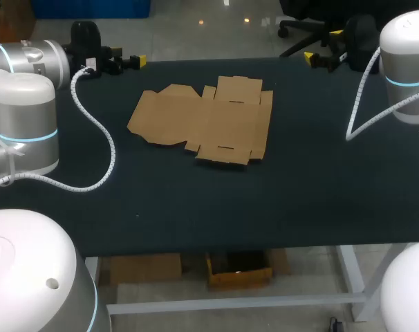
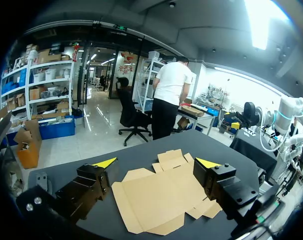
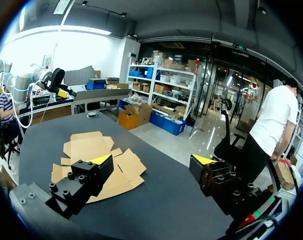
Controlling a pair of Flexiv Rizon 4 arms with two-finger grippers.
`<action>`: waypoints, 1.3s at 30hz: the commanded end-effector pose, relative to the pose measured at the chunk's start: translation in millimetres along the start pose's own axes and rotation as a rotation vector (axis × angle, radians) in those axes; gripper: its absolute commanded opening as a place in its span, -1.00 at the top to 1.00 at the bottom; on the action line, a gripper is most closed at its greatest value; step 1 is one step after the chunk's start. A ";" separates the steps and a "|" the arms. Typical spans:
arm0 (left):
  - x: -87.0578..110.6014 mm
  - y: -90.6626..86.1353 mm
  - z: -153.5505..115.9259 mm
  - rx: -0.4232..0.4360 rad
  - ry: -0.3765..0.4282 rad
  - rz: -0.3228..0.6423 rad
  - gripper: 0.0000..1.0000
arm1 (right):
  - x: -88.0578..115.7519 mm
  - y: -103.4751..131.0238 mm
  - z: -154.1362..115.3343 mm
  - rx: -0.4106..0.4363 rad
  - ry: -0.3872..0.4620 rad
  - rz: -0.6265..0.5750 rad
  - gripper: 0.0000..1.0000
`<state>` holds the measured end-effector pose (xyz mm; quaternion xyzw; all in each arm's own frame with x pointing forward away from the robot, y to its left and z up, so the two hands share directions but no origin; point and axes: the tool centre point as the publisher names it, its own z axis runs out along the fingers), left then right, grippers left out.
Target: Assemble the packaging by folding the flat box into shape, placing the metal phone stand inside, and closing the box properly
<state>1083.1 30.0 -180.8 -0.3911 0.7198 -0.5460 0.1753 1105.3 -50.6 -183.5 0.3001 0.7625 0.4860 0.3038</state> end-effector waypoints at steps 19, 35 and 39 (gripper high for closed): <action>1.5 -2.0 -3.3 -0.027 -0.020 -0.011 -1.00 | -1.2 -0.4 -4.3 0.063 0.014 0.026 -1.00; 12.0 1.0 -16.2 -0.134 -0.062 -0.081 -1.00 | -2.8 -23.9 -27.3 0.259 0.004 0.139 -1.00; 13.0 5.7 -20.3 -0.169 -0.069 -0.103 -1.00 | -3.3 -34.1 -35.4 0.297 0.001 0.176 -1.00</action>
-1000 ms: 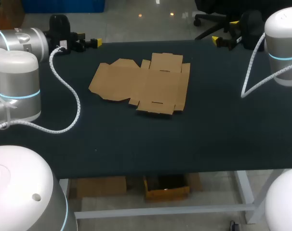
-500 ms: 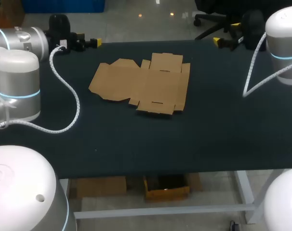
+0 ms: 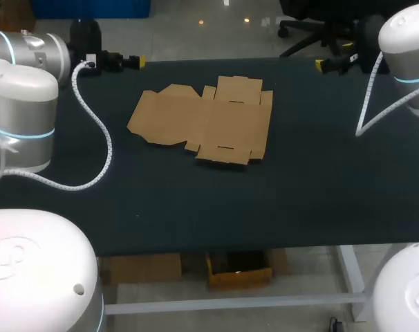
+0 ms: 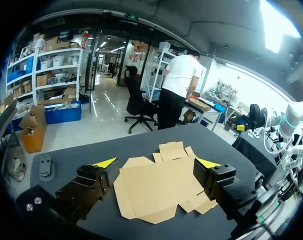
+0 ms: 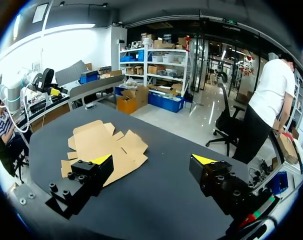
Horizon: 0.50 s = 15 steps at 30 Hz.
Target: Assemble the packaging by folding the flat box into shape, placing the metal phone stand inside, and closing the box properly
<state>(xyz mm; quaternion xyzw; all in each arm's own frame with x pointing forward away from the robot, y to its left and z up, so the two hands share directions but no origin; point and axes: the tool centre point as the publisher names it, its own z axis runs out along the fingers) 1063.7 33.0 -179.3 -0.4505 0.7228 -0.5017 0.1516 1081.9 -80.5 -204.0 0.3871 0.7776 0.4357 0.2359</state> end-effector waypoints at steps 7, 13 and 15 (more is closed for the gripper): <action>4.4 12.5 -7.8 -0.161 0.010 -0.044 -1.00 | -0.2 -21.0 -17.8 0.189 0.003 0.075 -1.00; 1.6 24.2 -9.1 -0.255 0.017 -0.081 -1.00 | -0.1 -38.2 -27.8 0.265 0.021 0.152 -1.00; 0.9 28.4 -9.3 -0.281 0.029 -0.102 -1.00 | -0.2 -43.7 -31.7 0.281 0.024 0.175 -1.00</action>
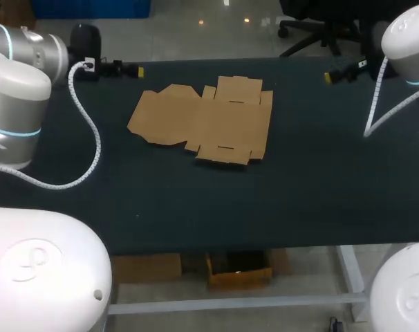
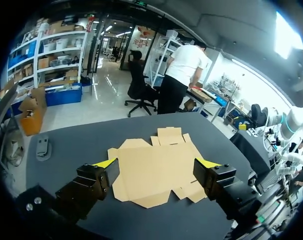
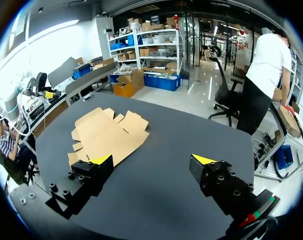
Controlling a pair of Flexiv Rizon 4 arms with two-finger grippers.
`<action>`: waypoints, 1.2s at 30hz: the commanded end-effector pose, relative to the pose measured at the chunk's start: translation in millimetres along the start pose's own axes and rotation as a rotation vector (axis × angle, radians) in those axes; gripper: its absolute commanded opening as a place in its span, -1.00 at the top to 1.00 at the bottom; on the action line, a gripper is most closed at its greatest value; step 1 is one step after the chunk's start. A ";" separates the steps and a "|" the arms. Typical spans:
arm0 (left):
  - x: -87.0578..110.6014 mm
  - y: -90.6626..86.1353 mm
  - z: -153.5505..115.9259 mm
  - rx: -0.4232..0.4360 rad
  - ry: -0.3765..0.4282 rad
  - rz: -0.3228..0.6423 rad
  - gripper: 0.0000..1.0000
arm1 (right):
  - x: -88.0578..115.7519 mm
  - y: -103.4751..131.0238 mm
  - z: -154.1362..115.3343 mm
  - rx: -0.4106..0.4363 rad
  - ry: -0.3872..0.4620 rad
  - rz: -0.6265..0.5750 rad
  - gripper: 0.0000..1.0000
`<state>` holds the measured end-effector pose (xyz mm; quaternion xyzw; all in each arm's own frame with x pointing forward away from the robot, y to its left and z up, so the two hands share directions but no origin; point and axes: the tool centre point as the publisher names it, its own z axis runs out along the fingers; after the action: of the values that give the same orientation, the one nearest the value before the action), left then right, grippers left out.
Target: Assemble the packaging by folding the flat box into shape, placing the metal phone stand inside, and closing the box properly
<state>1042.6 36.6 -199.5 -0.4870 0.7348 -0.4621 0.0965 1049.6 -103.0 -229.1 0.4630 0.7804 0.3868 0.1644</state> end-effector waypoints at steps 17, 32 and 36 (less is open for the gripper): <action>-7.9 26.1 -0.6 -0.325 0.010 -0.115 -1.00 | -7.5 -41.5 -30.2 0.274 0.003 0.175 -1.00; -7.9 26.1 -0.6 -0.325 0.010 -0.115 -1.00 | -7.5 -41.5 -30.2 0.274 0.003 0.175 -1.00; -7.9 26.1 -0.6 -0.325 0.010 -0.115 -1.00 | -7.5 -41.5 -30.2 0.274 0.003 0.175 -1.00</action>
<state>1027.4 46.5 -223.3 -0.5341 0.7668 -0.3560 -0.0066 1011.0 -133.6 -242.8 0.5470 0.7825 0.2902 0.0660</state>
